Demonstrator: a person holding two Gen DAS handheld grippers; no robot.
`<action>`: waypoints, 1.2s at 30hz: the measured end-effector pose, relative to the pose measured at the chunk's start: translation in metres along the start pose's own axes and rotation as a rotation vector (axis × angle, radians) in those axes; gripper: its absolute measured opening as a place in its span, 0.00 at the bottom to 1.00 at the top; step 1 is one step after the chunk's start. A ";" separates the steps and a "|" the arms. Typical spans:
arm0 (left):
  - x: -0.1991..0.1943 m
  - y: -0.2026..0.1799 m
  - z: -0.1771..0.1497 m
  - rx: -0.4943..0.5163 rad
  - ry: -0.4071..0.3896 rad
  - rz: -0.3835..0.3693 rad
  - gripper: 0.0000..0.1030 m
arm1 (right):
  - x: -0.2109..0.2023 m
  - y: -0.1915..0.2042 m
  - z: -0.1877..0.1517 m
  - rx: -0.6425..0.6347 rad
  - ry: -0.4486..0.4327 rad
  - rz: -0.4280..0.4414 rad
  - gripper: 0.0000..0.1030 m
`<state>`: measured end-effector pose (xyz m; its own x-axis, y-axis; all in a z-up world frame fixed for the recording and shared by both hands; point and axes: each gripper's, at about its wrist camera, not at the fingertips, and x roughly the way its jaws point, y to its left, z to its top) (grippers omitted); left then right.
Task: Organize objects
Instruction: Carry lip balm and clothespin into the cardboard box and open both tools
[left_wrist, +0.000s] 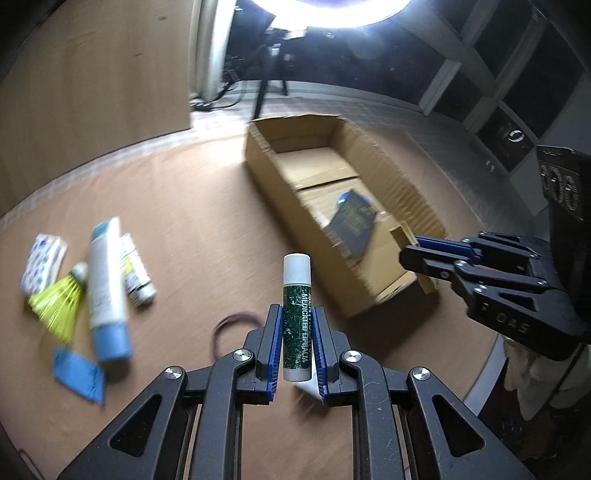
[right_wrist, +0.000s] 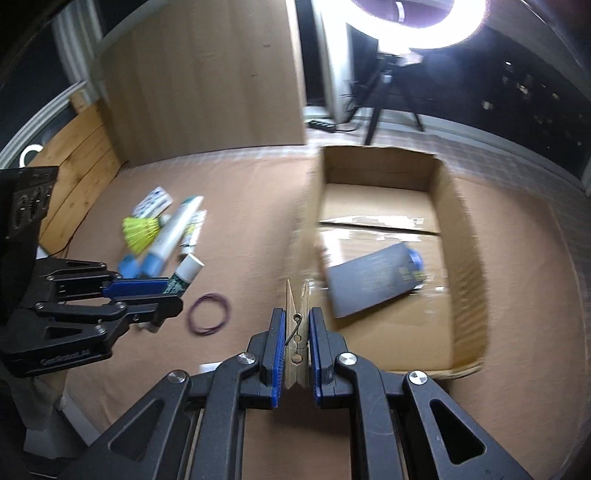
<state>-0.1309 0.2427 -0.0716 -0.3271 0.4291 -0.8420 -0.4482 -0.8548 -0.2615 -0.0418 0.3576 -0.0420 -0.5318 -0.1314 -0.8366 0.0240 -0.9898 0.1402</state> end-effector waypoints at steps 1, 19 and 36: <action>0.004 -0.007 0.005 0.012 0.000 -0.007 0.16 | 0.001 -0.009 0.001 0.011 -0.001 -0.009 0.11; 0.061 -0.074 0.050 0.092 0.051 -0.045 0.16 | 0.008 -0.092 0.003 0.110 0.001 -0.055 0.11; 0.041 -0.060 0.043 0.077 0.031 -0.020 0.31 | -0.002 -0.102 -0.003 0.206 -0.053 -0.018 0.48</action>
<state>-0.1527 0.3241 -0.0702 -0.2922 0.4357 -0.8514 -0.5177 -0.8205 -0.2422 -0.0409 0.4582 -0.0563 -0.5746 -0.1050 -0.8117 -0.1569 -0.9592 0.2352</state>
